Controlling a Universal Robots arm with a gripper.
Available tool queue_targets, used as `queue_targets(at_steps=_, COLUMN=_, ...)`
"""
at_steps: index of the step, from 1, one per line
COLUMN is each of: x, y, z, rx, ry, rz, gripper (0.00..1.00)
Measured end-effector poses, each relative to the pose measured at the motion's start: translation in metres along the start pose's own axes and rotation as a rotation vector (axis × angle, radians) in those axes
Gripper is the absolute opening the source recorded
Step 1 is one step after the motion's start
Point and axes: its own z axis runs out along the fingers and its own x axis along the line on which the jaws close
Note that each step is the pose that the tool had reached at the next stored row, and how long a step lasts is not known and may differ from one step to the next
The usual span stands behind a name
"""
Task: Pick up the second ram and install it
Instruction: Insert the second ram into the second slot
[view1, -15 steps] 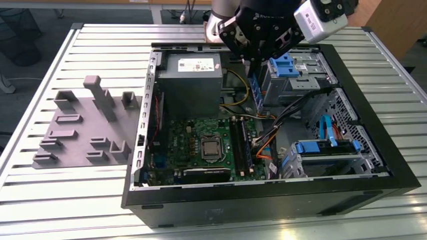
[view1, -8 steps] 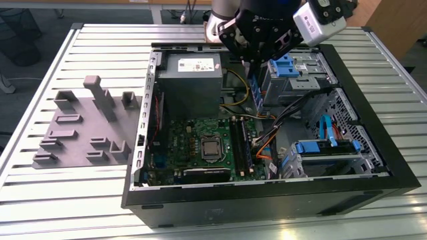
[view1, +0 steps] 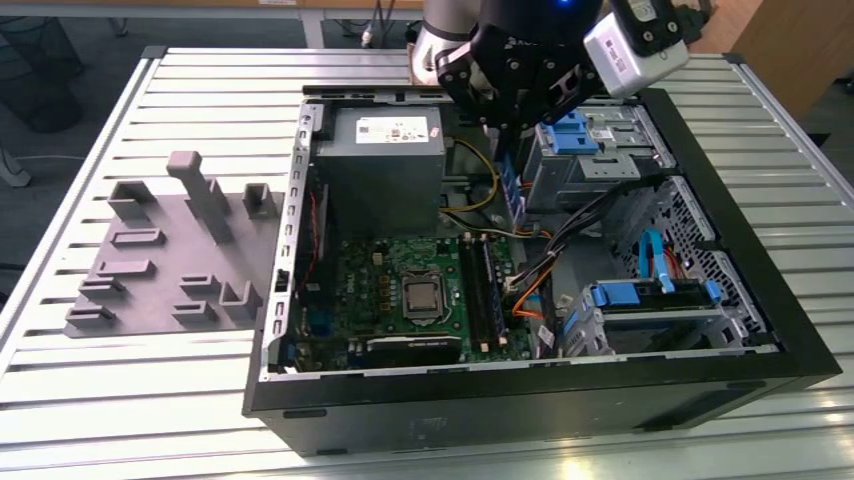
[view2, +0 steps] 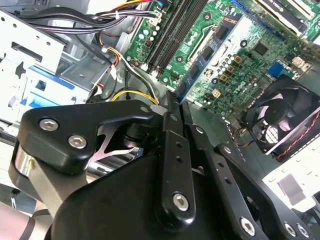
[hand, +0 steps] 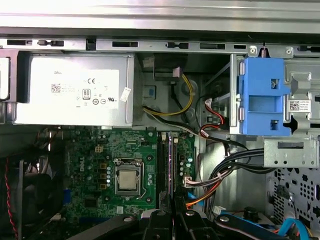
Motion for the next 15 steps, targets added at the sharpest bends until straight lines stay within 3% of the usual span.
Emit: queue_targets(at_steps=15, x=0.0000, y=-0.0001, z=0.0063, rx=0.0000, ry=-0.0010, rz=0.003, gripper=0.14)
